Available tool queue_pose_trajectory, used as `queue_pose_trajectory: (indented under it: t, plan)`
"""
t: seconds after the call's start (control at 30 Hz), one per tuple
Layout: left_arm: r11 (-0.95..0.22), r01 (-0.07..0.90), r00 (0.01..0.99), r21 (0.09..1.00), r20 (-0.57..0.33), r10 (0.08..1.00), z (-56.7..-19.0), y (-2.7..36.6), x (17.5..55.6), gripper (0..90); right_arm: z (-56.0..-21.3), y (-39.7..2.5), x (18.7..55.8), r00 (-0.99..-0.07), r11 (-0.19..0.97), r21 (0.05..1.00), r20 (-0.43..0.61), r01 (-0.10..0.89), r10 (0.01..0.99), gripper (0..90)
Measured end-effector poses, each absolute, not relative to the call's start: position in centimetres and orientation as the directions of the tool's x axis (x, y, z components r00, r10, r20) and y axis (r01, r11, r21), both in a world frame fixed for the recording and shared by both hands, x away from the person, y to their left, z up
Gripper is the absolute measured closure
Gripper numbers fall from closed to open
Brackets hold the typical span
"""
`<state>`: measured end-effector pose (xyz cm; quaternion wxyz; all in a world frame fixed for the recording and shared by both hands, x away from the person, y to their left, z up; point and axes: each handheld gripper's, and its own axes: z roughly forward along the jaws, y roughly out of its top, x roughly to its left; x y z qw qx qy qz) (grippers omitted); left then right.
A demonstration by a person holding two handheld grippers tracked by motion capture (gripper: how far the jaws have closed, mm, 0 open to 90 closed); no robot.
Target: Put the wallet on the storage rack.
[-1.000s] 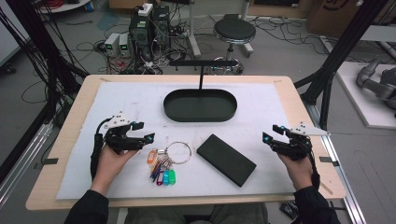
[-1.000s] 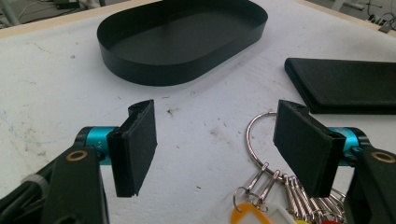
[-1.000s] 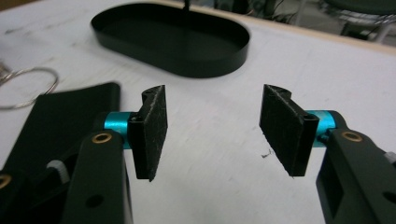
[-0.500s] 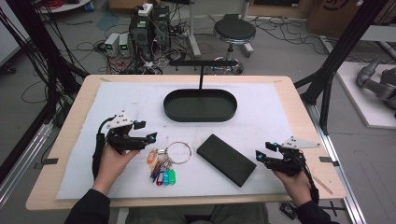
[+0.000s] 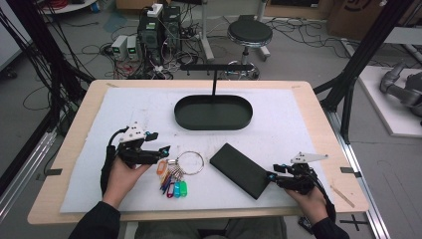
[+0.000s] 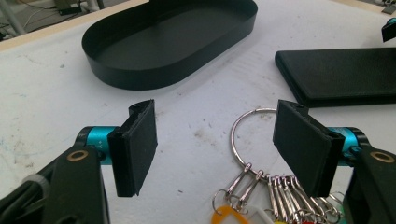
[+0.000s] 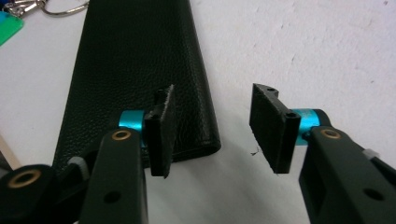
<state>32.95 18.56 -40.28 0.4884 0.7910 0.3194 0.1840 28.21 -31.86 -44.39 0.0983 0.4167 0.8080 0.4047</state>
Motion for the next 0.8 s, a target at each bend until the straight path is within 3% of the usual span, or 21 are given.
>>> queue_pose_trajectory:
  t: [0.3, 0.47, 0.5, 0.53, 0.73, 0.8]
  plan:
    - [-0.336, 0.324, 0.725, 0.884, -0.004, 0.689, -40.3, 18.7, 32.8, 30.5, -45.1, -32.3, 28.9, -0.577, 0.244, 0.662, 0.345, 0.709, 0.740, 50.1]
    - [-0.362, 0.313, 0.734, 0.878, 0.019, 0.679, -40.3, 18.0, 32.7, 30.6, -45.2, -32.3, 28.9, -0.568, 0.234, 0.658, 0.354, 0.716, 0.743, 50.9]
    - [-0.369, 0.309, 0.736, 0.877, 0.025, 0.676, -40.3, 17.9, 32.7, 30.5, -45.2, -32.3, 28.9, -0.565, 0.231, 0.655, 0.360, 0.720, 0.743, 55.0]
    - [-0.374, 0.307, 0.739, 0.875, 0.028, 0.673, -40.3, 17.7, 32.7, 30.6, -45.2, -32.4, 29.0, -0.572, 0.229, 0.648, 0.385, 0.727, 0.724, 66.4]
    - [-0.380, 0.296, 0.745, 0.876, 0.037, 0.667, -40.1, 17.3, 32.6, 30.5, -45.0, -32.4, 29.0, -0.576, 0.232, 0.640, 0.400, 0.732, 0.713, 71.4]
    - [-0.376, 0.295, 0.744, 0.878, 0.036, 0.667, -40.0, 17.3, 32.6, 30.5, -44.6, -32.5, 29.2, -0.583, 0.238, 0.640, 0.403, 0.730, 0.705, 78.3]
